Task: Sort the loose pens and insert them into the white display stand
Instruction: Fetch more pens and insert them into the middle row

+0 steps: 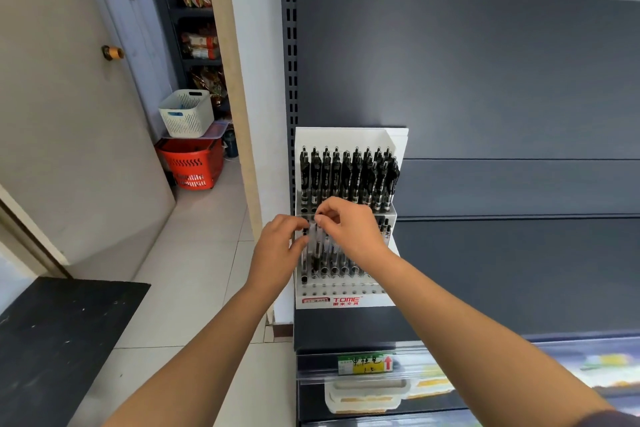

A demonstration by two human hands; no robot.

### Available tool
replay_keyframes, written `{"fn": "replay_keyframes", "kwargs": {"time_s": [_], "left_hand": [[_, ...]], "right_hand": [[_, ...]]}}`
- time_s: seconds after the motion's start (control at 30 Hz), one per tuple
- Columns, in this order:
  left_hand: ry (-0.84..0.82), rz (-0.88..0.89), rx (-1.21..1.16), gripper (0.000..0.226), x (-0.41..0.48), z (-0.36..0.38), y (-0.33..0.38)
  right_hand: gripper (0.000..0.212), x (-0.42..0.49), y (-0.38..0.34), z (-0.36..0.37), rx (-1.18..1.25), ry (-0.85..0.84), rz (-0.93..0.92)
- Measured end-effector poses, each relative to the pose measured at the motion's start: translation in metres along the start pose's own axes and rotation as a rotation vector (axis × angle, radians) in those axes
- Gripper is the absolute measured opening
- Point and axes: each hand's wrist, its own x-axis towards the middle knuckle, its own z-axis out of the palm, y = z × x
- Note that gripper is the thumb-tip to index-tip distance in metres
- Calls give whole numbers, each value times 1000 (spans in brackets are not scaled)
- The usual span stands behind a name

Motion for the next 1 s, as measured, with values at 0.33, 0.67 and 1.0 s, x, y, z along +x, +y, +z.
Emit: {"fn": "replay_keyframes", "kwargs": {"time_s": [0.33, 0.67, 1.0], "left_hand": [[-13, -6, -34, 2, 0, 1, -3], [70, 189, 141, 8, 12, 25, 39], [-87, 461, 280, 10, 32, 207, 203]], "right_hand": [[12, -12, 12, 22, -412, 93, -147], [21, -22, 53, -29, -414, 165, -195], [24, -110, 222, -225, -564, 193, 21]]}}
